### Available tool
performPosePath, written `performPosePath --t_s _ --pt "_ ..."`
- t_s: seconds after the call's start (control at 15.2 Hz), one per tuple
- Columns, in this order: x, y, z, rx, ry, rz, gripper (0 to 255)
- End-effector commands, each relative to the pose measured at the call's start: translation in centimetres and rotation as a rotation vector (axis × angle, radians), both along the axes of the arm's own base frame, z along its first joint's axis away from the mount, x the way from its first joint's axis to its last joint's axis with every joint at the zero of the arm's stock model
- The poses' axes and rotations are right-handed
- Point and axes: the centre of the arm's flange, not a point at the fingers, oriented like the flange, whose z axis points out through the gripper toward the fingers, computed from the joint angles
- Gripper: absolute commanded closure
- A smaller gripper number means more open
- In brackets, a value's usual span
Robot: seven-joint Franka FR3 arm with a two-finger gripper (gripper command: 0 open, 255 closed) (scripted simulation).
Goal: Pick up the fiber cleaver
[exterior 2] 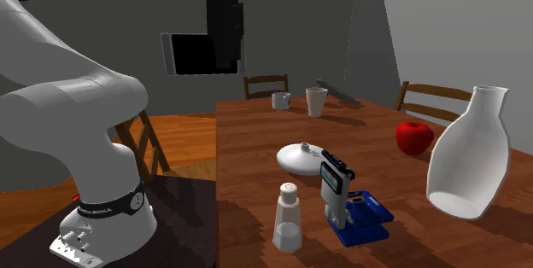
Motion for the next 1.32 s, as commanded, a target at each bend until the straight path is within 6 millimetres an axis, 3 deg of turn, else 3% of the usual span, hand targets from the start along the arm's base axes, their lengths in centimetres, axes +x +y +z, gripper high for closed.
performPosePath --t_s 0.0,0.73,1.25 --pt "0.0 0.0 0.0 0.0 0.0 0.0 0" --pt "8.9 -2.7 -8.6 -0.023 -0.157 0.023 0" --pt "15.7 -4.6 -13.6 -0.039 -0.265 0.039 0"
